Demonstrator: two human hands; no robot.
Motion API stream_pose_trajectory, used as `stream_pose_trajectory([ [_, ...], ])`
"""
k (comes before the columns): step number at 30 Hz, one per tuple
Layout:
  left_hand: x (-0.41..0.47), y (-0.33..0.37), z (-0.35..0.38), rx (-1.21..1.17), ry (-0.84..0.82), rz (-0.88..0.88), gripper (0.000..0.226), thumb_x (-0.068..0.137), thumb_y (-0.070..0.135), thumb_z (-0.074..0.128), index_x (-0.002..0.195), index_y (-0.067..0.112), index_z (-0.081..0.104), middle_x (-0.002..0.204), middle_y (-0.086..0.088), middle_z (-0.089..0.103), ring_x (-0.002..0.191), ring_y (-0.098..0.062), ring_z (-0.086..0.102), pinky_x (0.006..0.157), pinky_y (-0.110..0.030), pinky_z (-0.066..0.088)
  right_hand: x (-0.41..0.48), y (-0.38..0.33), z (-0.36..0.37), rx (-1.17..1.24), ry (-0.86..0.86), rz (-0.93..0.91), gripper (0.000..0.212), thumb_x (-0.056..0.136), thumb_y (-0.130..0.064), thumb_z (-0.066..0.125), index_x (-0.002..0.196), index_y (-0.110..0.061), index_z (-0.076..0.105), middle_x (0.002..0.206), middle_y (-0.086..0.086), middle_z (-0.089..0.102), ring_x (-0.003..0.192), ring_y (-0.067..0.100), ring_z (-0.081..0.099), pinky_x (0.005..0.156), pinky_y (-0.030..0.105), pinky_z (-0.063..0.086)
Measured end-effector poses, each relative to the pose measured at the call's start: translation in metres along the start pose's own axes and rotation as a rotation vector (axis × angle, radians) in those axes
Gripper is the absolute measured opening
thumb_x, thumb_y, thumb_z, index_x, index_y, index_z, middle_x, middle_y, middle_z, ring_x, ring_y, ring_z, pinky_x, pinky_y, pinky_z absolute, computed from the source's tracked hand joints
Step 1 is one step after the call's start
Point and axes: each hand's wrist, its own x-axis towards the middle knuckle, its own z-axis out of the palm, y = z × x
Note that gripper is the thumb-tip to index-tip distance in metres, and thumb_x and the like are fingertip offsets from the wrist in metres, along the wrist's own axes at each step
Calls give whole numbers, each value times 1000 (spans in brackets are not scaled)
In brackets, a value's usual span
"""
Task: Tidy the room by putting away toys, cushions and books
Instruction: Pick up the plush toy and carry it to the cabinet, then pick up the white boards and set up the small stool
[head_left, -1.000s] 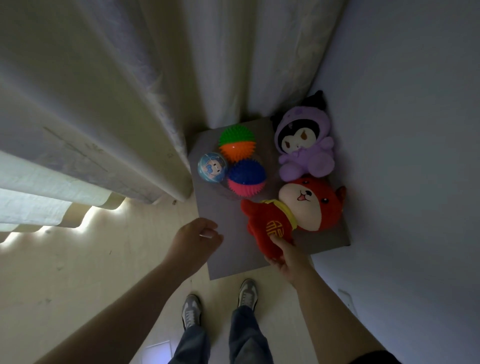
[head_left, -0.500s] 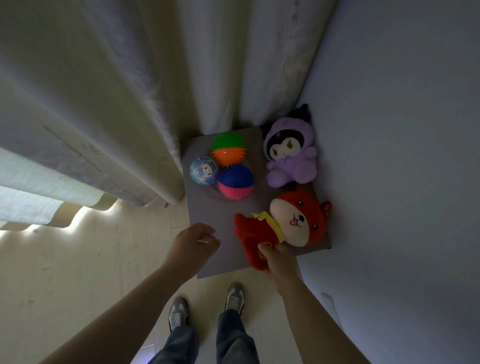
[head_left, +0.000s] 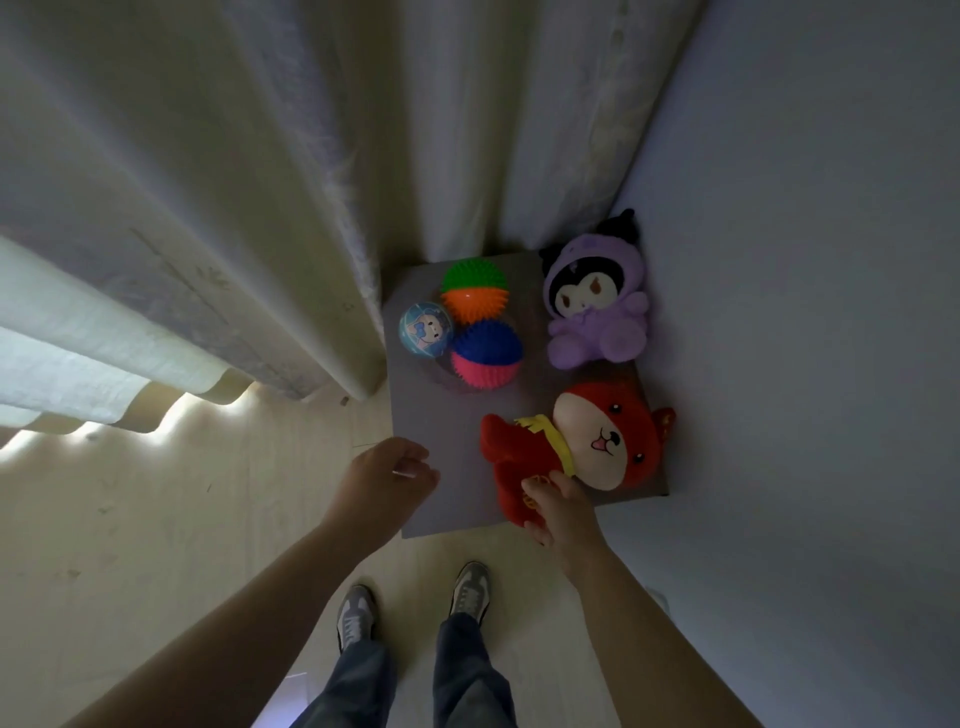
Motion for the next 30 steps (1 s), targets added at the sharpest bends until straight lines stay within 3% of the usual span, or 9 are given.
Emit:
stream_pose_trajectory([
  [2, -5, -5, -2, 3, 3, -11, 21, 88, 21, 65, 108, 15, 66, 97, 2, 66, 83, -9, 61, 61, -7, 37, -4, -3, 2, -20, 9, -10, 29, 92, -17, 60, 119, -19, 49, 118, 4, 56, 113, 24, 54, 92, 40, 50],
  [4, -9, -10, -6, -2, 18, -26, 22, 87, 23, 65, 108, 15, 66, 98, 2, 66, 83, -8, 60, 60, -8, 37, -7, -7, 3, -52, 35, -23, 46, 92, -17, 60, 134, -17, 42, 122, 5, 50, 120, 27, 49, 98, 43, 48],
  [7, -20, -18, -14, -28, 48, -53, 24, 87, 25, 66, 110, 16, 65, 90, 9, 63, 76, 0, 57, 59, -8, 35, -17, -16, 10, -76, 33, -59, 55, 92, -18, 60, 143, -15, 38, 133, 11, 50, 122, 28, 50, 92, 38, 51],
  [11, -42, -30, -34, -68, 93, -89, 26, 88, 26, 65, 113, 16, 64, 85, 14, 59, 74, 4, 53, 60, -10, 36, -39, -35, 28, -31, -46, -101, 42, 94, -13, 59, 134, -16, 46, 116, 16, 61, 114, 30, 58, 97, 43, 49],
  [16, -81, -62, -81, -167, 214, -138, 27, 87, 25, 67, 113, 16, 65, 92, 8, 64, 80, -5, 59, 60, -10, 35, -76, -48, 89, -169, -187, -237, 24, 92, -18, 61, 115, -16, 56, 88, 6, 60, 82, 18, 56, 74, 29, 47],
  [19, -111, -90, -111, -230, 272, -162, 27, 89, 25, 65, 114, 16, 64, 96, 6, 66, 82, -5, 60, 60, -11, 37, -99, -47, 140, -173, -262, -250, 12, 92, -15, 62, 102, -19, 56, 91, 6, 60, 86, 17, 57, 76, 30, 48],
  [24, -186, -168, -160, -392, 427, -253, 25, 87, 23, 67, 111, 17, 65, 93, 6, 67, 80, 4, 58, 60, -11, 41, -154, -8, 234, -260, -417, -261, 13, 89, -16, 66, 99, -20, 59, 98, 5, 63, 92, 18, 61, 79, 30, 51],
  [30, -291, -270, -210, -530, 621, -325, 23, 87, 21, 66, 110, 18, 65, 96, 5, 68, 83, 1, 60, 60, -10, 40, -246, 67, 342, -428, -601, -275, 21, 88, -14, 66, 108, -15, 60, 97, 6, 63, 90, 19, 64, 86, 34, 52],
])
